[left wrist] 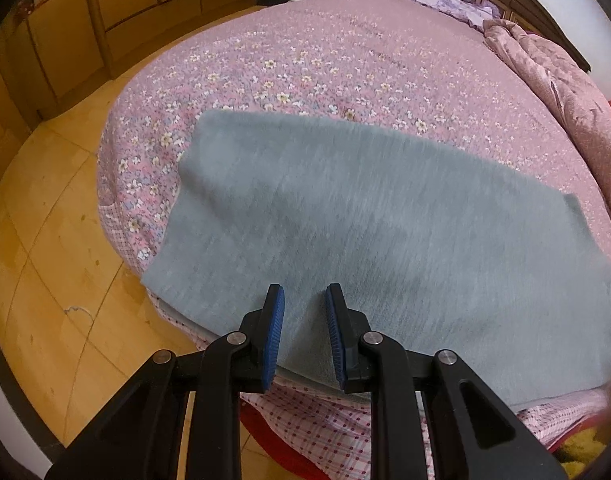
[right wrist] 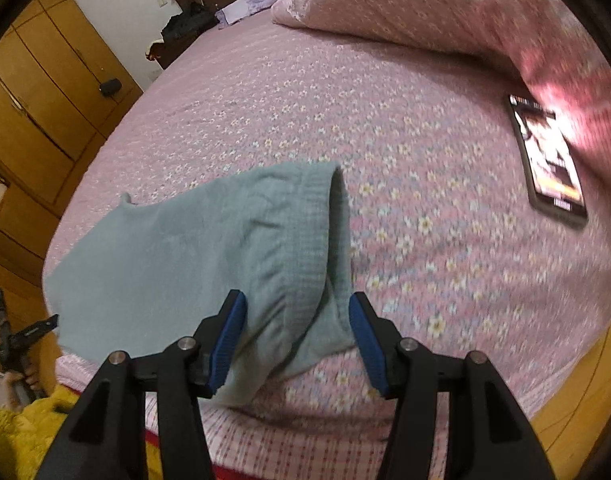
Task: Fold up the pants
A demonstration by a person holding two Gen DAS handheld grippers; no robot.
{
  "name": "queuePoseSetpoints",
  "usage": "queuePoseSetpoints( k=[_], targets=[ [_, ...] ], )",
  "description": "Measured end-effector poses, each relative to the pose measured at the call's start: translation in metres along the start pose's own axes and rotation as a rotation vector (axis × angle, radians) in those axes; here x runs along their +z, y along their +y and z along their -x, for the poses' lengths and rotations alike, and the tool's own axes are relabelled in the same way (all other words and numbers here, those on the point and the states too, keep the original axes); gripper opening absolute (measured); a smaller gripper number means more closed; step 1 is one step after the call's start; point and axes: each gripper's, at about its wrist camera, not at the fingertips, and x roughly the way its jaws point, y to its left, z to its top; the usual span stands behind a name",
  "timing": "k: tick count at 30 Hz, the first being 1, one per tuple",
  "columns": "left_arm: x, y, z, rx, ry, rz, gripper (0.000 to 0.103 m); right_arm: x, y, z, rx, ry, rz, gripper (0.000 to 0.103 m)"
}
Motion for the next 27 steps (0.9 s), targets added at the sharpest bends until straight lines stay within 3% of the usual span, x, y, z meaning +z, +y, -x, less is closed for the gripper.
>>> queuePoseSetpoints(
  k=[4,14,16,20,23,25,27],
  targets=[
    [-0.001,-0.001,-0.002,0.005,-0.001,-0.008,0.015,-0.014,0.0,0.005,0.07,0.02,-0.028,0.048],
    [-0.001,-0.001,-0.002,0.003,-0.002,-0.007,0.015,-0.033,0.026,-0.033,0.25,0.156,-0.074,0.048],
    [-0.001,-0.001,-0.003,0.004,0.0,-0.005,0.015,-0.033,0.028,-0.032,0.244,0.113,-0.084,0.048],
    [-0.001,-0.001,-0.003,0.004,0.001,-0.007,0.015,-0.028,0.011,-0.011,0.204,-0.073,-0.198,0.047],
    [-0.002,-0.001,-0.003,0.004,0.001,-0.006,0.015,-0.029,-0.004,0.007,0.106,-0.176,-0.257,0.047],
    [-0.002,-0.001,-0.003,0.006,0.001,-0.009,0.015,-0.031,-0.01,0.014,0.032,-0.188,-0.254,0.048],
    [-0.001,-0.002,-0.004,0.011,0.003,-0.013,0.015,-0.031,-0.008,0.011,-0.009,-0.134,-0.222,0.048]
  ],
)
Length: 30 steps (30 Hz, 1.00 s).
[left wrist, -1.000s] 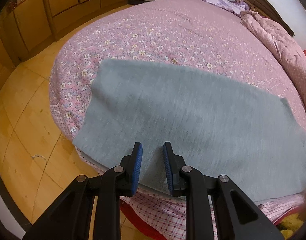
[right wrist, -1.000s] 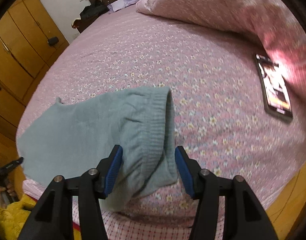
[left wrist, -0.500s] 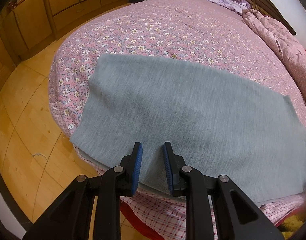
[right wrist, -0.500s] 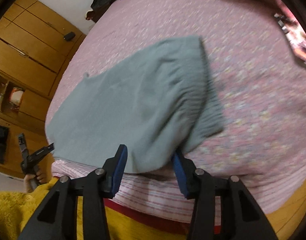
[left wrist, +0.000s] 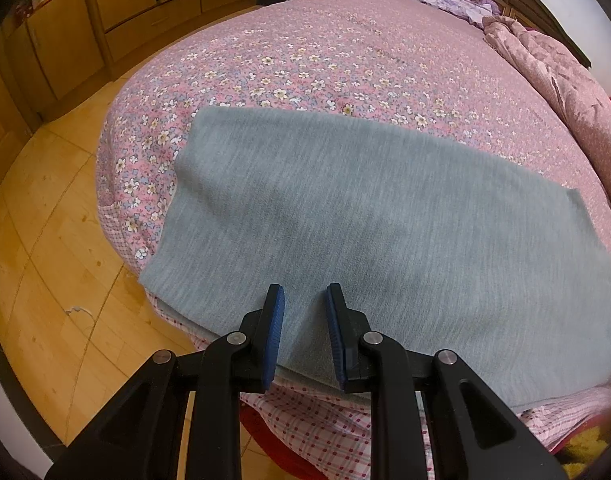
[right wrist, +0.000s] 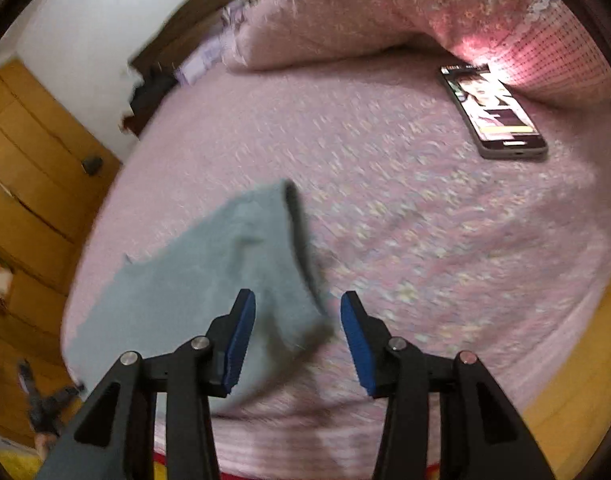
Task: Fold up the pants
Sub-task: 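Lift the waistband with the right gripper and fold it over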
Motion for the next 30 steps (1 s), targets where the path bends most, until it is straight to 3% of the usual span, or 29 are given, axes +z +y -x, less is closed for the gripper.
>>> queuePoseSetpoints(
  k=[4,7,9,13,16,20,22,24,26,28,30],
  targets=[
    [0.001,-0.003,0.001,0.019,-0.001,-0.016,0.015,0.009,0.01,-0.008,-0.005,0.066,0.059,0.048],
    [0.001,-0.006,0.003,0.026,0.0,-0.026,0.015,0.028,0.032,-0.022,0.035,0.079,0.157,0.059],
    [0.001,-0.007,0.004,0.026,0.001,-0.03,0.015,0.038,0.037,-0.036,0.037,0.107,0.209,0.061],
    [0.001,-0.012,0.001,0.044,0.027,-0.058,0.016,0.042,0.046,-0.084,0.016,0.233,0.296,0.067],
    [0.0,-0.015,-0.001,0.07,0.033,-0.081,0.021,0.037,0.053,-0.092,0.088,0.226,0.346,0.093],
    [0.0,-0.017,-0.001,0.086,0.032,-0.092,0.024,0.027,0.067,-0.095,0.062,0.201,0.395,0.093],
    [0.0,-0.017,-0.001,0.093,0.027,-0.101,0.027,0.026,0.068,-0.096,0.055,0.192,0.386,0.088],
    [-0.001,-0.018,-0.001,0.108,0.018,-0.118,0.03,0.028,0.069,-0.093,0.028,0.181,0.378,0.076],
    [-0.002,-0.019,-0.001,0.125,0.01,-0.13,0.034,0.033,0.061,-0.089,0.019,0.171,0.374,0.048],
    [-0.001,-0.02,-0.001,0.136,-0.002,-0.141,0.038,0.036,0.055,-0.085,0.061,0.181,0.346,0.03],
    [-0.002,-0.021,0.001,0.143,-0.017,-0.151,0.043,0.037,0.05,-0.081,0.085,0.198,0.322,0.027]
  ],
)
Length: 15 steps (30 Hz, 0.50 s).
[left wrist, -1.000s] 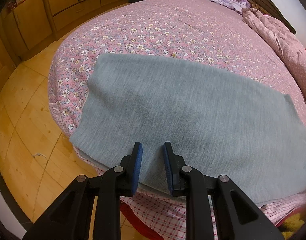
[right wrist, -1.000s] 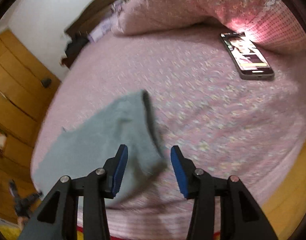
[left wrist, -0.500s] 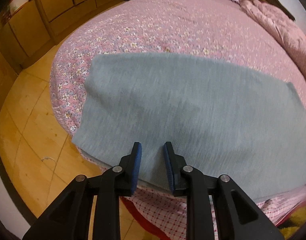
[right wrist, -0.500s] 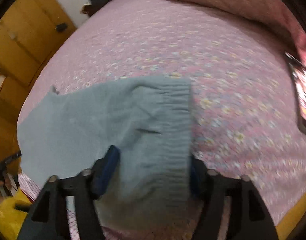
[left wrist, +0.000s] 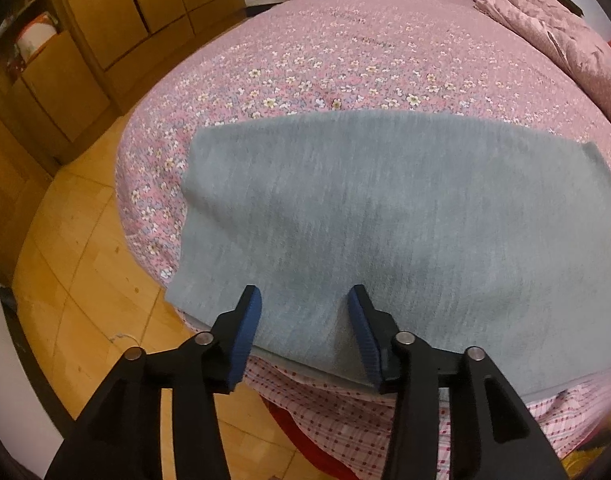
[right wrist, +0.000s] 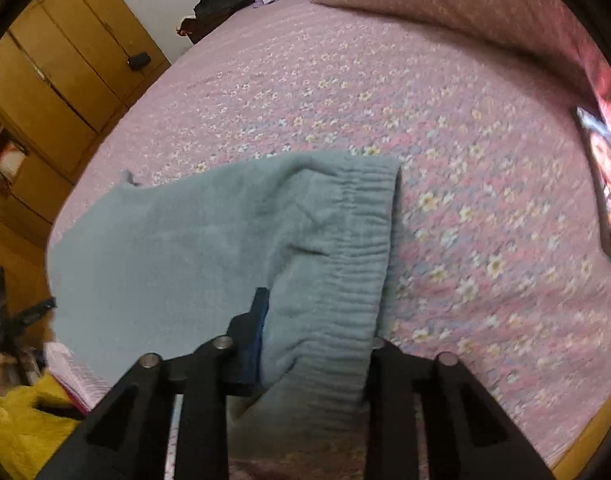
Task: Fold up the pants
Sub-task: 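Lift the waistband with the right gripper and fold it over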
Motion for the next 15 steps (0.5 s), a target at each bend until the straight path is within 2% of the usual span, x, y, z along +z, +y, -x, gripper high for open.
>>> queuePoseSetpoints(
  k=[3,6,10,15],
  targets=[
    [-0.001,0.001,0.004,0.002,-0.019,-0.007,0.056,0.004,0.015,0.001,-0.011,-0.011,0.015,0.026],
    [-0.001,0.003,0.009,-0.024,-0.034,0.0,0.061,-0.001,0.021,0.018,0.059,-0.033,0.006,0.025],
    [0.0,0.005,0.013,-0.072,-0.04,0.021,0.063,0.011,0.052,0.045,0.129,-0.067,0.053,0.025],
    [0.0,0.006,0.022,-0.077,-0.064,0.007,0.063,0.022,0.104,0.07,0.182,-0.098,0.186,0.025]
  ],
)
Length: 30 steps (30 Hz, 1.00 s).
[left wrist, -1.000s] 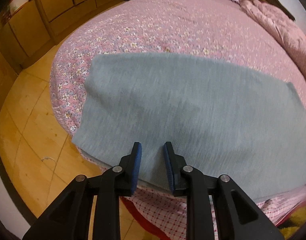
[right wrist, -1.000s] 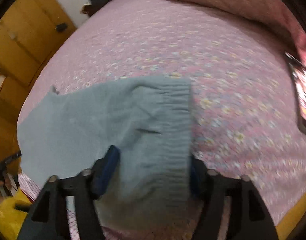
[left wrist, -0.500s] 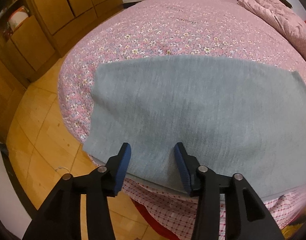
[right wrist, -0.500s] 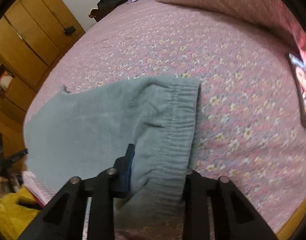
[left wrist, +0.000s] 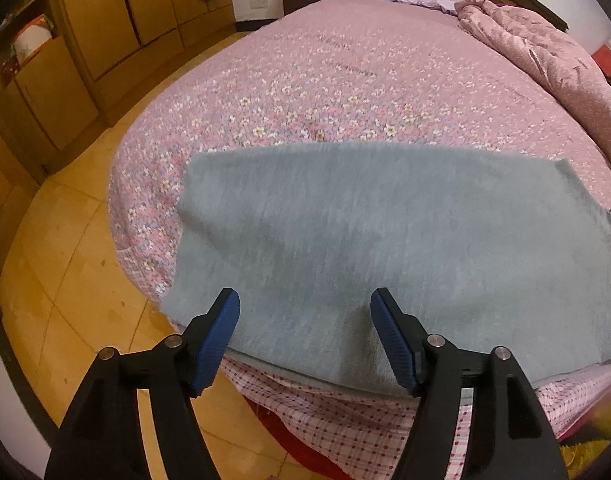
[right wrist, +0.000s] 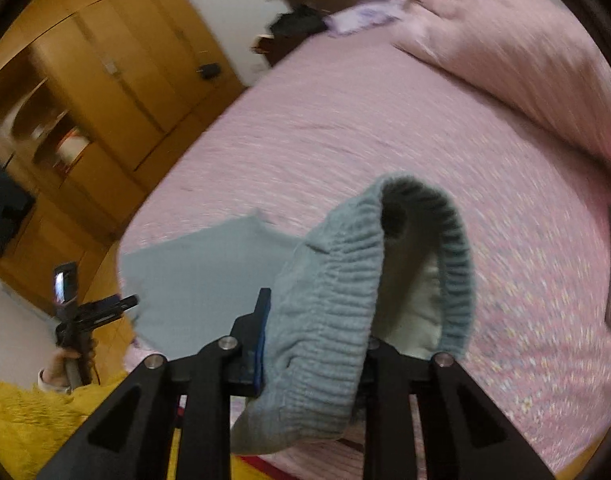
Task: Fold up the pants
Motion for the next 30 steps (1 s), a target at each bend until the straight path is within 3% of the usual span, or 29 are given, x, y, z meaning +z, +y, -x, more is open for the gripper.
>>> queuePoseSetpoints(
  k=[7,13,30],
  targets=[
    [0.004,0.012,0.008,0.015,-0.023,0.014,0.063,0.027,0.074,-0.002,0.094,-0.017,0.2,0.025],
    [0.006,0.029,0.013,0.038,-0.036,0.039,0.063,0.052,0.126,-0.026,0.182,0.018,0.27,0.025],
    [0.004,0.071,0.019,0.076,-0.058,0.108,0.063,0.062,0.2,-0.084,0.266,0.12,0.454,0.025]
  ],
)
